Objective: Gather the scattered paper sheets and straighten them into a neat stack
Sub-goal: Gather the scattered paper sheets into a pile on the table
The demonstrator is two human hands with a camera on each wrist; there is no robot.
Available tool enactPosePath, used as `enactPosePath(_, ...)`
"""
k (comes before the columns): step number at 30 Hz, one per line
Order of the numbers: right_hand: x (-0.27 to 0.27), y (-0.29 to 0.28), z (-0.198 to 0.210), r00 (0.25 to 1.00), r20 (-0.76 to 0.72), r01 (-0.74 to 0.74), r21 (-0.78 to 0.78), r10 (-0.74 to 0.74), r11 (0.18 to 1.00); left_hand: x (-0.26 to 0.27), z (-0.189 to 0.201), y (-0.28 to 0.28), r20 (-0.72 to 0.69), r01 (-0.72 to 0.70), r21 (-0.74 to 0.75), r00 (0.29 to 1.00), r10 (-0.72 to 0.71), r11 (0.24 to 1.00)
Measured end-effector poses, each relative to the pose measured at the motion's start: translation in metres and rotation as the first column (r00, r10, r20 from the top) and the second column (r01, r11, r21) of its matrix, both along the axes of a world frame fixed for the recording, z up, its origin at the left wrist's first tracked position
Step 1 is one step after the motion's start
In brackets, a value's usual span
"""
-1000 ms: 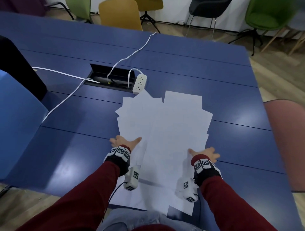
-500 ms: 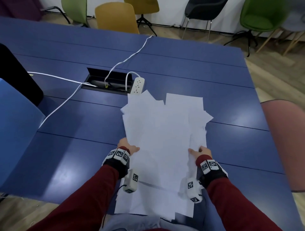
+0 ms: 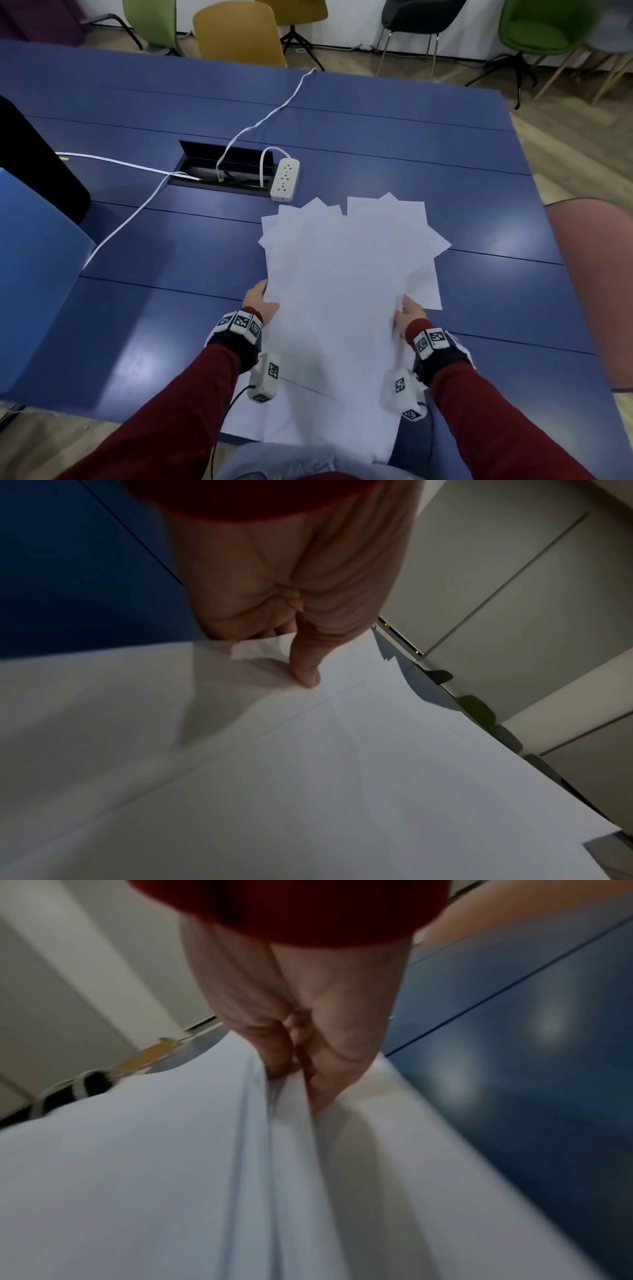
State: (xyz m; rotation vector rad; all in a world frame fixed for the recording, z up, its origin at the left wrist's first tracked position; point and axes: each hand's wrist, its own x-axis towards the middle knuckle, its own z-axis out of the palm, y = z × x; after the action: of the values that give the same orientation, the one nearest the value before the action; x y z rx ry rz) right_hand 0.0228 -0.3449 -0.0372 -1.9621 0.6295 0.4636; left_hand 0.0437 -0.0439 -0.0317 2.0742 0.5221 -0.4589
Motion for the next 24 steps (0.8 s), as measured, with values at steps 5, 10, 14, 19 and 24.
enactPosePath(5,0.017,0.018,-0.014,0.990,-0.121,-0.052,0.112,0.066,0.992,-0.001,-0.001,-0.004,-0.008,-0.006,0.037,1.000,0.006,0.999)
enactPosePath(10,0.039,0.003,0.000,0.933,-0.167,0.356,0.304,-0.318,0.884,-0.006,-0.002,0.000,-0.033,0.038,0.052,0.999,-0.036,0.998)
enactPosePath(14,0.053,0.000,0.001,0.919,-0.136,0.393,0.315,-0.369,0.864,-0.007,0.003,-0.001,-0.099,0.093,0.046,0.991,-0.088,0.995)
enactPosePath(19,0.069,0.010,0.006,0.897,-0.098,0.441,0.151,-0.430,0.885,-0.006,0.002,0.003,-0.140,0.129,0.029,0.982,-0.124,0.991)
enactPosePath(24,0.080,0.004,0.011,0.851,0.123,0.502,0.095,-0.510,0.860,-0.007,0.002,0.006,-0.135,0.113,-0.027,0.984,-0.116,0.993)
